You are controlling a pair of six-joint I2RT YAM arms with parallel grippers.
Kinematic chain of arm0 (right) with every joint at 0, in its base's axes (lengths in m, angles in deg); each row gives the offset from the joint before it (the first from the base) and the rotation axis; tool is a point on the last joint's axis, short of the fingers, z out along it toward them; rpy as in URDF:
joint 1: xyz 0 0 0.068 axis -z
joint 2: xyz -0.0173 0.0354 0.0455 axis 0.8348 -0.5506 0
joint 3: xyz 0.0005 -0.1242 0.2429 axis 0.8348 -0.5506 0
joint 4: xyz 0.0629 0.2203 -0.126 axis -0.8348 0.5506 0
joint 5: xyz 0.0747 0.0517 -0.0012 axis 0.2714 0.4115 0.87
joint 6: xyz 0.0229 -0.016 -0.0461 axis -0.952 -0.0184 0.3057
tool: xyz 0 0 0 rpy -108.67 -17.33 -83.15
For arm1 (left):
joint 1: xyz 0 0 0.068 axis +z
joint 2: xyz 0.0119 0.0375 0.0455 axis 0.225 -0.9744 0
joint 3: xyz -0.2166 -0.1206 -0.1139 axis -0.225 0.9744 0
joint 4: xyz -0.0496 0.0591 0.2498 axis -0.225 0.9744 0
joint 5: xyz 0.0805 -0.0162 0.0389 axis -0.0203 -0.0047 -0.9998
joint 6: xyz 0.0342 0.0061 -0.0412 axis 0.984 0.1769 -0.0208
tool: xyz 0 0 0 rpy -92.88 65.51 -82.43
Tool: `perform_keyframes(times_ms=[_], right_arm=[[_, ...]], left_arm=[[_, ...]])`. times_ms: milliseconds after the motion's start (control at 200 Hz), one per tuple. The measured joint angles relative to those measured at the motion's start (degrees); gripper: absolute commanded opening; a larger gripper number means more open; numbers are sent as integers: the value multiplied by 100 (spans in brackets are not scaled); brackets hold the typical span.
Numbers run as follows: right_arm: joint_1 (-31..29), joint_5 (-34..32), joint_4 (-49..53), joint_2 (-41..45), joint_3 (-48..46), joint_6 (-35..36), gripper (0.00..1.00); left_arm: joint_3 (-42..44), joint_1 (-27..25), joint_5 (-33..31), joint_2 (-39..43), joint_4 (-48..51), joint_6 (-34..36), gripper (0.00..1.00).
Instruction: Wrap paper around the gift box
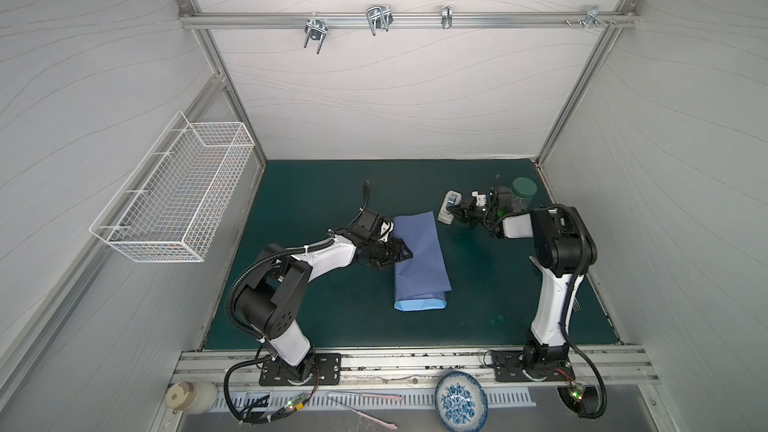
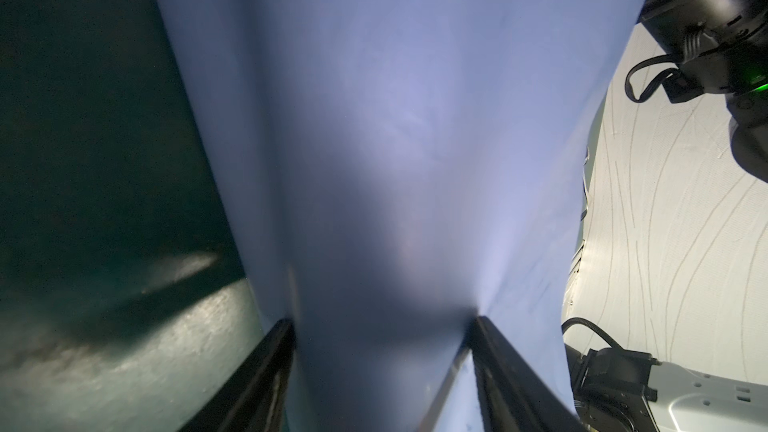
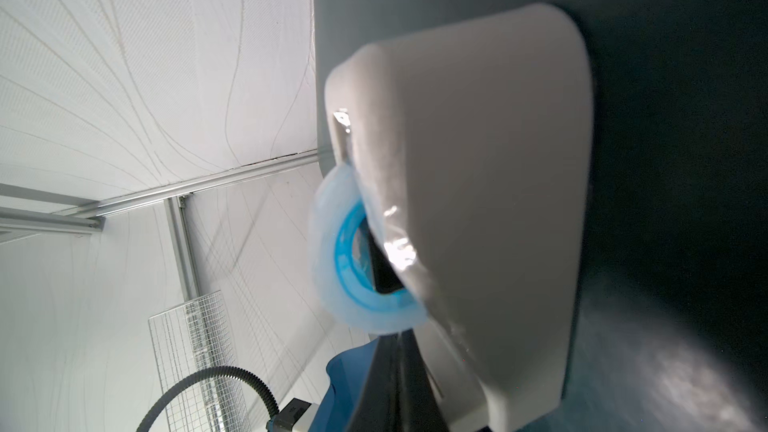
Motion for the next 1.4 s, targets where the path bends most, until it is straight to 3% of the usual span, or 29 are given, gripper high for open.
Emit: perform_keyframes(times_ms=[515,1401], right_arm=[[-50,28,-933,0,-175,-828,0],[-439,-17,-1296,476,-1115,-780,0]], left_arm=[[0,0,0,0,0,0,67],[0,0,-2,0,0,0,67]])
